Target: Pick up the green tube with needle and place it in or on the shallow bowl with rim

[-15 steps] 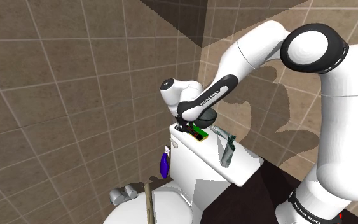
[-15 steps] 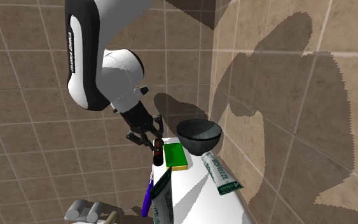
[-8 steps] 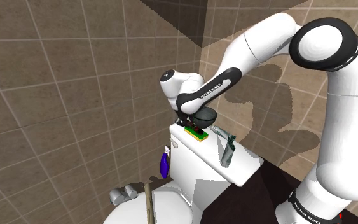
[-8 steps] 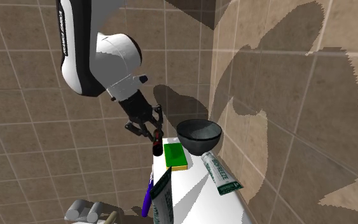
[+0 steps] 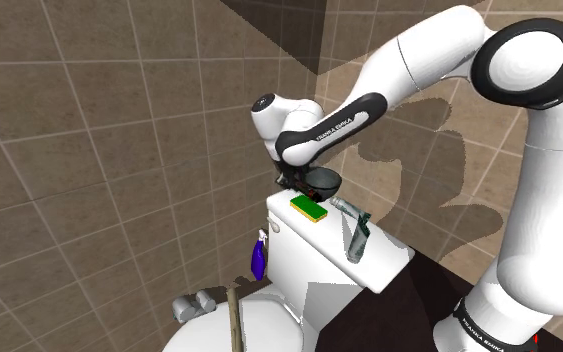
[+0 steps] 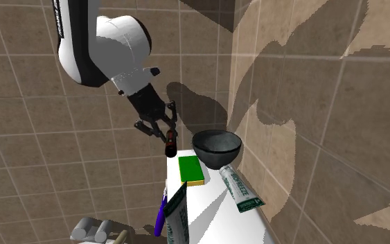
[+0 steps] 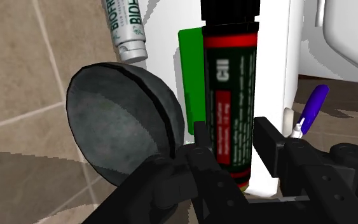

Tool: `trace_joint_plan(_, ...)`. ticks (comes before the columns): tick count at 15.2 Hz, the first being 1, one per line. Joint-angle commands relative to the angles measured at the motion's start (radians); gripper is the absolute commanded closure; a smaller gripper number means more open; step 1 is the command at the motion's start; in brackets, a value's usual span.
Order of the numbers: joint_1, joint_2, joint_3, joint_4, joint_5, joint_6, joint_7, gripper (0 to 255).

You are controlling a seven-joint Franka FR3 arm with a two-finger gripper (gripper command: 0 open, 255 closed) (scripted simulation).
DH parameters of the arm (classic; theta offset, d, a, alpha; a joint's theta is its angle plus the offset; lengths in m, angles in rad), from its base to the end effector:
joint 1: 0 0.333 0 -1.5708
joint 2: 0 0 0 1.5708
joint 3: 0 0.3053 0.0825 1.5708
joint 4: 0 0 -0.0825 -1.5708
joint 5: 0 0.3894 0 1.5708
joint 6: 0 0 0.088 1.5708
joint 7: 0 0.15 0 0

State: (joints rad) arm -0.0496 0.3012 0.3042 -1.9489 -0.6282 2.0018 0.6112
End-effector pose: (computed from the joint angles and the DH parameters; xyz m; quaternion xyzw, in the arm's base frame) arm 0.5810 0.0885 0.2701 0.9695 -0.0124 -0.0034 0.2447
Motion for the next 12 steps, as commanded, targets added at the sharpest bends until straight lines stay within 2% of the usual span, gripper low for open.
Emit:
trace_joint_plan(1, -0.002, -0.018, 0.003, 0.004, 0.011, -0.018, -0.015, 255)
trace_joint_plan(9, -0.005, -0.069, 0.012, 0.040, 0.046, -0.087, -0.066, 255)
trace_joint_plan(12, -0.046, -0.070, -0.017, 0.045, 0.036, -0.060, -0.126, 255)
